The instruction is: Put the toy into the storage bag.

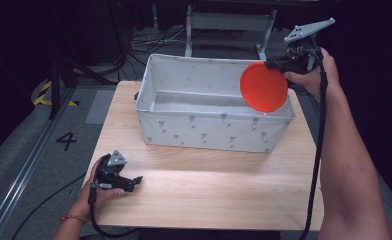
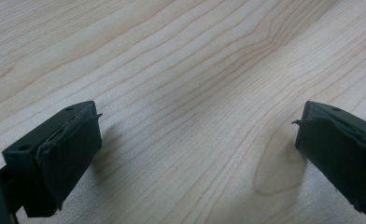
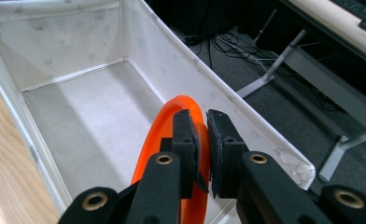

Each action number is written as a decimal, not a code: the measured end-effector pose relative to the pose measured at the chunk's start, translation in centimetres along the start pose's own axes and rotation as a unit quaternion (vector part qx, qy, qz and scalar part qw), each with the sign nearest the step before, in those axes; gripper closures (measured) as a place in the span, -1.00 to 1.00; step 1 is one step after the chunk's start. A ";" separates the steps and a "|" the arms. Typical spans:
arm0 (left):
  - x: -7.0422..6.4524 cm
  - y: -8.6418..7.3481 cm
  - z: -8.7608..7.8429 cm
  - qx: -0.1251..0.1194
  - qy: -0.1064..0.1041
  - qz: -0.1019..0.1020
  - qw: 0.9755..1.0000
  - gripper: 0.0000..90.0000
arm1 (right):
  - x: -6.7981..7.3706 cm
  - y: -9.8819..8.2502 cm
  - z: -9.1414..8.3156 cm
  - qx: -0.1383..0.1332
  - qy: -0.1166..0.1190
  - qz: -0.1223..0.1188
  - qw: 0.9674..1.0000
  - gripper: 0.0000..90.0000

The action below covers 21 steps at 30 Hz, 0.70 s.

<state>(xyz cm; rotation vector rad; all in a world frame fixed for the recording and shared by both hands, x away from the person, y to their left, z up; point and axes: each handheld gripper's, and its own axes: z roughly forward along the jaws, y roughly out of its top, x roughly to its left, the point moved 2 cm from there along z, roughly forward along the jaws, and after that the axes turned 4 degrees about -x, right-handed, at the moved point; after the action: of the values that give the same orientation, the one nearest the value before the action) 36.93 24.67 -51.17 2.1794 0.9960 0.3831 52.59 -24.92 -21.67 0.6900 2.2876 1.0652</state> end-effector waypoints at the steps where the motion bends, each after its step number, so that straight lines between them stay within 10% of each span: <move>1: 0.0 0.0 0.0 0.000 -0.001 -0.001 1.000 -0.99 | 0.0 -0.2 0.3 0.003 0.004 -0.004 1.000 0.84; 11: -0.1 0.0 -0.1 0.001 0.002 -0.003 1.000 -0.98 | 0.3 -3.0 2.5 0.048 0.063 -0.046 0.996 0.84; 21: -0.1 -0.1 -0.1 0.001 0.002 -0.005 1.000 -0.98 | 1.5 -5.4 4.3 0.118 0.120 -0.084 0.982 0.83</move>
<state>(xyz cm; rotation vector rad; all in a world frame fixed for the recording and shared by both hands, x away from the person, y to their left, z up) 36.76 24.67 -51.17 2.1758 1.0112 0.3821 52.97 -24.70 -28.73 0.4673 2.6569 0.8446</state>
